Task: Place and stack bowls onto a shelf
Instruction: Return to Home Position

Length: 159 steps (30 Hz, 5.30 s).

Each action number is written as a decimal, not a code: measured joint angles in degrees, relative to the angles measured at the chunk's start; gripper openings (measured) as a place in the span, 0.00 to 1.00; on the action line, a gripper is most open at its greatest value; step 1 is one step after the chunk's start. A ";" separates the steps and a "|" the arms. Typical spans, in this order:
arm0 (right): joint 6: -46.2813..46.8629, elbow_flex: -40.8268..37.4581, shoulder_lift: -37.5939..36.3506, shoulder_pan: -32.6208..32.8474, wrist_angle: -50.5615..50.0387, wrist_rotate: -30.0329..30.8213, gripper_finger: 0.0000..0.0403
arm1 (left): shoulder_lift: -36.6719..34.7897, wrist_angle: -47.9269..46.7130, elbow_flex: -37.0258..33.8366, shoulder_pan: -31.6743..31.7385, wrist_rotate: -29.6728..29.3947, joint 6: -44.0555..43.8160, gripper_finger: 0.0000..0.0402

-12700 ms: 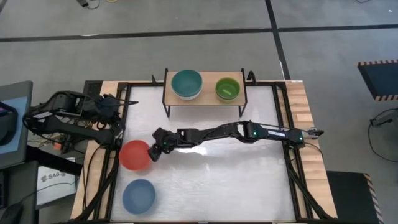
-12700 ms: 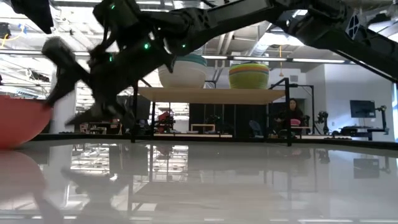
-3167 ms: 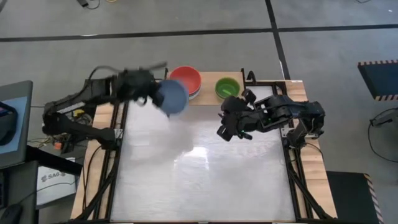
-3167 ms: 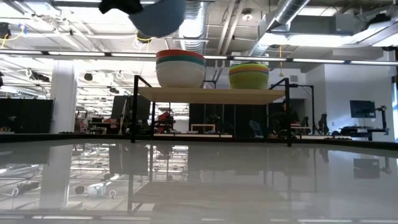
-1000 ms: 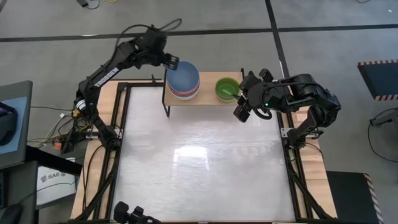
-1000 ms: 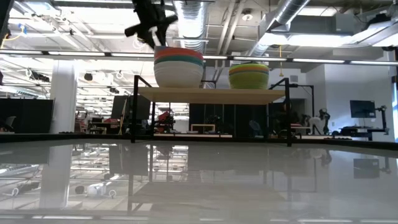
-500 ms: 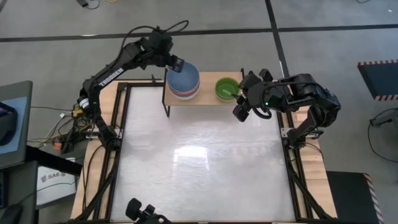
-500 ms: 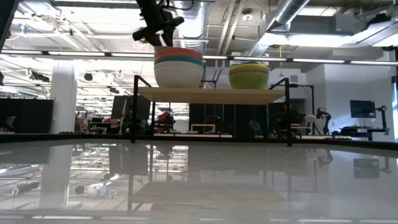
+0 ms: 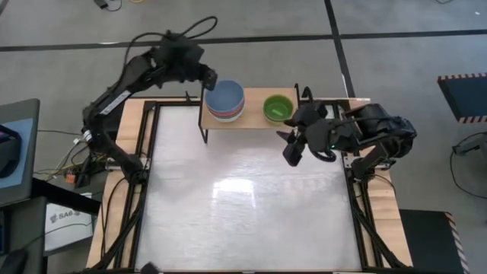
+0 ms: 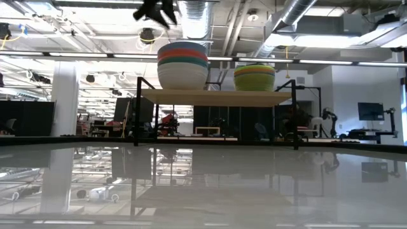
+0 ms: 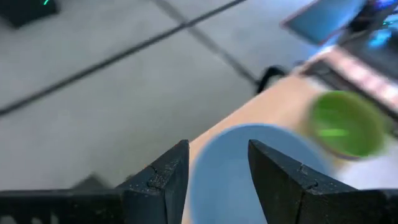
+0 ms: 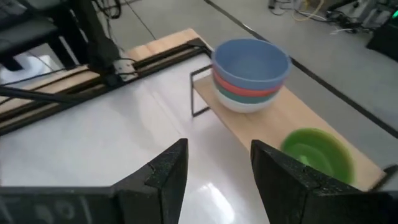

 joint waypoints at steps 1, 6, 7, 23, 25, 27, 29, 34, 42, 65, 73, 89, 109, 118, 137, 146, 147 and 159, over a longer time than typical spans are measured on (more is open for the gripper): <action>-0.41 -0.02 0.16 0.08 0.78 -0.29 0.50 | -1.18 0.55 0.01 -1.01 0.15 0.59 0.37; -4.30 -1.81 0.44 -0.20 4.72 -2.38 0.46 | -8.00 8.13 -1.62 -8.35 -3.37 3.25 0.37; -4.71 -3.11 0.18 -0.49 4.61 -2.48 0.45 | -9.84 10.75 -3.44 -10.14 -3.99 4.24 0.37; -11.07 -41.71 -12.52 -3.31 49.20 -25.58 0.12 | -46.49 59.21 -68.25 -33.51 -0.88 -1.60 0.37; -11.55 -45.57 -15.43 -4.61 52.56 -26.74 0.08 | -47.93 59.37 -69.50 -36.10 -1.87 -2.14 0.37; -12.51 -49.90 -18.61 -5.75 55.93 -27.17 0.05 | -48.52 59.40 -70.47 -38.70 -3.04 -1.57 0.37; -14.61 -54.60 -21.84 -6.42 58.91 -27.41 0.04 | -48.62 57.88 -71.29 -40.91 -4.34 0.36 0.37; -17.41 -66.40 -32.15 -5.97 68.88 -30.21 0.07 | -48.92 53.01 -73.85 -44.60 -9.85 -1.06 0.37; -17.95 -79.81 -44.27 -6.20 74.41 -28.61 0.07 | -48.92 55.66 -76.38 -44.87 -12.08 5.77 0.24; -32.59 -103.09 -58.36 -10.51 93.04 -37.80 0.05 | -59.03 65.04 -89.43 -49.10 -9.28 17.56 0.00; -29.55 -113.01 -68.39 -11.71 94.43 -38.40 0.05 | -66.18 56.19 -89.58 -50.10 -9.11 16.51 0.00; -30.98 -123.94 -93.18 -13.46 89.06 -38.32 0.06 | -72.50 56.14 -93.36 -49.42 -12.79 15.78 0.00; -21.25 -133.20 -94.75 -15.05 95.43 -37.81 0.06 | -85.78 47.15 -94.87 -49.42 -9.38 18.12 0.00; -23.52 -133.21 -94.75 -15.05 94.09 -37.93 0.07 | -89.06 46.18 -97.97 -49.42 -11.27 19.46 0.00; -22.87 -133.24 -94.75 -15.16 88.45 -37.70 0.07 | -89.42 59.44 -110.11 -49.22 -15.05 14.89 0.00; -21.99 -133.24 -94.75 -15.16 86.98 -37.68 0.07 | -89.37 58.65 -110.15 -48.00 -15.42 15.14 0.00; -21.93 -133.26 -94.75 -15.16 86.34 -37.68 0.07 | -89.35 58.63 -110.15 -48.00 -15.36 14.90 0.00; -21.87 -133.26 -94.49 -15.16 84.08 -37.70 0.09 | -89.35 58.63 -110.26 -48.02 -15.29 11.08 0.00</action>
